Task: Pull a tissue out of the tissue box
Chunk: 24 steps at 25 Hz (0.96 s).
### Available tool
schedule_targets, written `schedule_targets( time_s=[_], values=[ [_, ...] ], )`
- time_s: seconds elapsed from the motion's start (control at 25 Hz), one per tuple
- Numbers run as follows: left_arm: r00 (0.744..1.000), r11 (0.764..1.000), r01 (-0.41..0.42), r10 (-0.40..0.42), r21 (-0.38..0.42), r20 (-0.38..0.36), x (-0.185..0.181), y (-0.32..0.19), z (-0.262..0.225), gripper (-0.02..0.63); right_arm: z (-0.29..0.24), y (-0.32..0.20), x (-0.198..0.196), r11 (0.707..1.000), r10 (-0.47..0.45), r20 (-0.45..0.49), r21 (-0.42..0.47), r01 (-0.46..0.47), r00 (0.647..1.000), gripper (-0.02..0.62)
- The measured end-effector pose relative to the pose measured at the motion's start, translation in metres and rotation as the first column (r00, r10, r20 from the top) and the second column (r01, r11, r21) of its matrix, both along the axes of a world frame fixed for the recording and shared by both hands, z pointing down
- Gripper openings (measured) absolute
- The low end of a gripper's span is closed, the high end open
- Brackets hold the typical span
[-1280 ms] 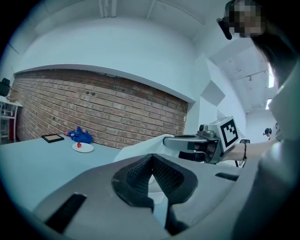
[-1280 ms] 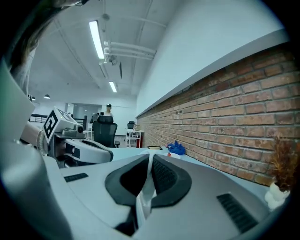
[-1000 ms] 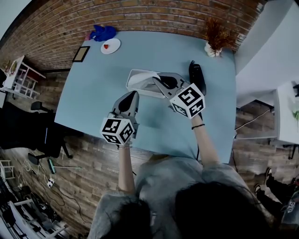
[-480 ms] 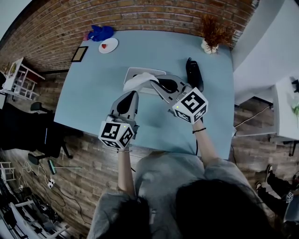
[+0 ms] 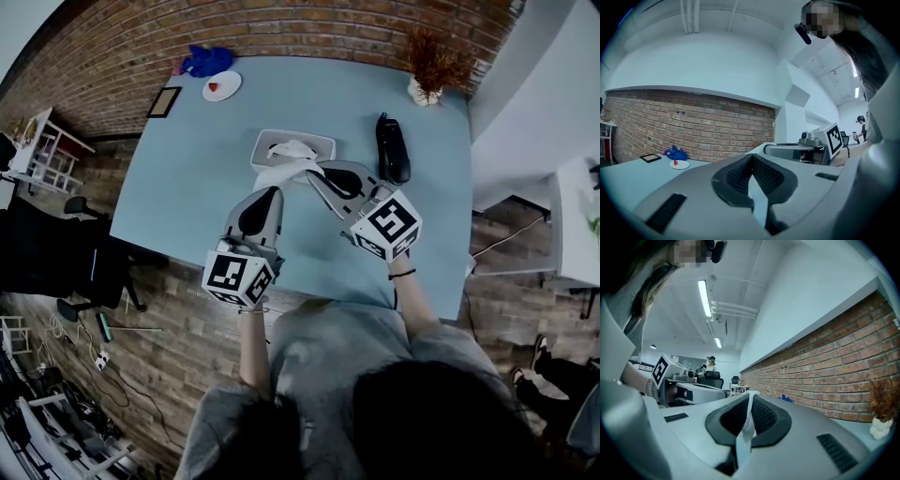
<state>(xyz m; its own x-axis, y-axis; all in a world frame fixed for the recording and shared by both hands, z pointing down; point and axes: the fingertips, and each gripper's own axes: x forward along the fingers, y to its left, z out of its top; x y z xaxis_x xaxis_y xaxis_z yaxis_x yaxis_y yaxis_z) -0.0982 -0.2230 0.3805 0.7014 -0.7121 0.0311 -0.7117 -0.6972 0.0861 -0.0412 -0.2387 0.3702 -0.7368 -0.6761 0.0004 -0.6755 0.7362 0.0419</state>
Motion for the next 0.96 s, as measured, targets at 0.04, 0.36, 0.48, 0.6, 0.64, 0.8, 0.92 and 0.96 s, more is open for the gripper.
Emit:
schedule_targets(
  time_s=[0.04, 0.36, 0.48, 0.6, 0.64, 0.8, 0.92, 0.96],
  values=[
    [1.000, 1.000, 0.000, 0.000, -0.001, 0.000, 0.000, 0.000, 0.000, 0.003, 0.000, 0.000, 0.000, 1.000, 0.002, 0.002, 0.000, -0.002, 1.000, 0.000],
    [1.000, 1.000, -0.002, 0.002, 0.014, 0.017, 0.005, -0.001, -0.004, 0.003, -0.003, -0.003, 0.009, 1.000, 0.021, 0.008, 0.015, -0.021, 1.000, 0.000],
    [1.000, 1.000, 0.005, -0.005, 0.022, 0.020, 0.004, -0.003, -0.005, 0.003, -0.003, -0.004, 0.010, 1.000, 0.024, 0.009, 0.018, -0.024, 1.000, 0.000],
    [1.000, 1.000, 0.003, -0.004, 0.025, 0.025, 0.006, -0.004, -0.006, 0.003, -0.004, -0.005, 0.012, 0.999, 0.025, 0.009, 0.020, -0.026, 1.000, 0.000],
    [1.000, 1.000, 0.001, -0.001, 0.025, 0.025, 0.007, -0.005, -0.006, 0.003, -0.003, -0.006, 0.013, 0.999, 0.028, 0.008, 0.019, -0.028, 1.000, 0.000],
    [1.000, 1.000, -0.006, 0.005, 0.022, 0.025, 0.011, -0.005, -0.005, 0.003, -0.002, -0.006, 0.017, 0.999, 0.034, 0.006, 0.017, -0.034, 0.999, 0.000],
    [1.000, 1.000, -0.010, 0.009, 0.019, 0.025, 0.012, -0.004, -0.004, 0.003, -0.001, -0.006, 0.017, 0.999, 0.036, 0.006, 0.017, -0.036, 0.999, 0.000],
    [1.000, 1.000, -0.011, 0.010, 0.018, 0.025, 0.012, -0.004, -0.003, 0.003, -0.001, -0.006, 0.017, 0.999, 0.036, 0.007, 0.017, -0.036, 0.999, 0.000]
  ],
)
